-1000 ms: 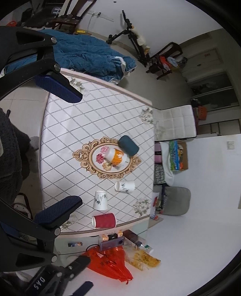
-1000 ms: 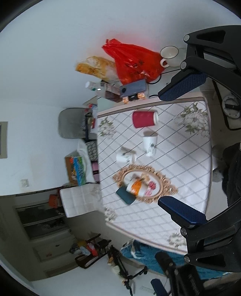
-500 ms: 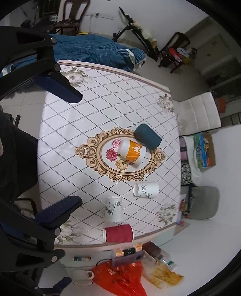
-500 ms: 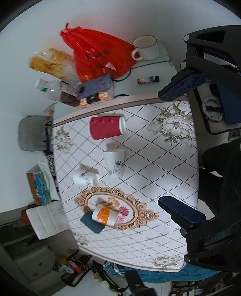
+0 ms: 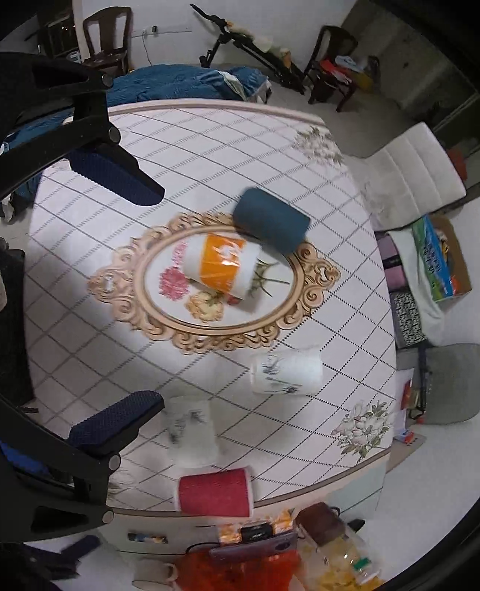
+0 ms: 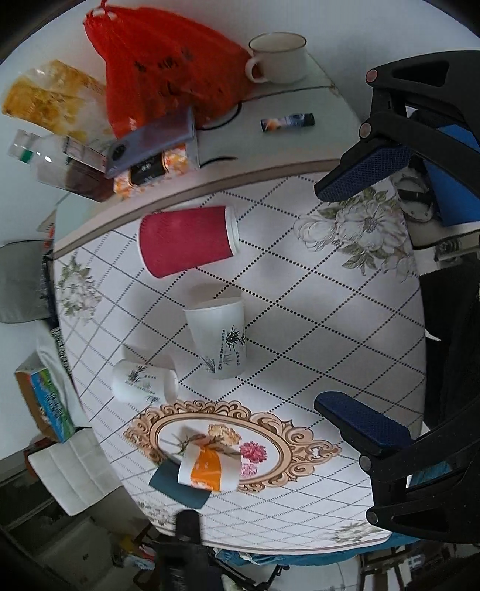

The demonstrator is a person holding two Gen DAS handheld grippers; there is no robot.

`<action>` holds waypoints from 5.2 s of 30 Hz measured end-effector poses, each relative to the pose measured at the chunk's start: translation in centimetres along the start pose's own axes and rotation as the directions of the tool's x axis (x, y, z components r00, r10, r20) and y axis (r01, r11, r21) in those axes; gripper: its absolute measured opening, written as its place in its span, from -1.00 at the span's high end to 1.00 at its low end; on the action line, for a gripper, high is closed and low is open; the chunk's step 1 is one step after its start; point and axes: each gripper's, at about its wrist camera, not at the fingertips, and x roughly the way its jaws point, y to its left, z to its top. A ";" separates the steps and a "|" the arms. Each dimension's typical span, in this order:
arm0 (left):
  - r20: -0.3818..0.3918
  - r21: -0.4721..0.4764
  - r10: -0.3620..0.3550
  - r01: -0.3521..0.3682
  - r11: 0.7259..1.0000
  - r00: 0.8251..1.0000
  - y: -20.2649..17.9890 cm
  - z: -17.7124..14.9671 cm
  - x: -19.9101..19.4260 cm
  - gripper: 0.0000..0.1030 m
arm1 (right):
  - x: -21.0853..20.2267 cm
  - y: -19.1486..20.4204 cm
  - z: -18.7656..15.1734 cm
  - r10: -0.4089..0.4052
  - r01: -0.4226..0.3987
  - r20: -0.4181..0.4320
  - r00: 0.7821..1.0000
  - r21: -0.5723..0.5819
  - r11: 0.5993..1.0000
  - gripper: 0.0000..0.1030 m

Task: Flip cup upside down
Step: 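Move the left gripper toward the upright white bamboo-print paper cup, then close the left gripper around the white paper cup's body, then lift the white paper cup with the left gripper toward the right gripper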

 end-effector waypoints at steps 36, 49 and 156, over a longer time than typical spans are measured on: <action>-0.246 0.256 0.005 0.060 0.965 0.969 -10.0 13.9 18.9 -0.72 | 13.8 0.4 3.6 -0.179 0.187 -0.284 0.942 0.000 0.982 -1.00; -0.216 0.280 0.039 0.024 0.960 0.976 -11.0 13.9 20.2 -0.21 | 13.9 -0.2 3.6 -0.177 0.190 -0.287 0.942 0.019 0.982 -1.00; -0.232 -0.119 -0.229 0.206 0.971 0.946 18.5 -16.2 12.7 -0.70 | 8.4 12.9 -8.1 -0.136 0.105 -0.211 0.968 -0.152 0.983 -1.00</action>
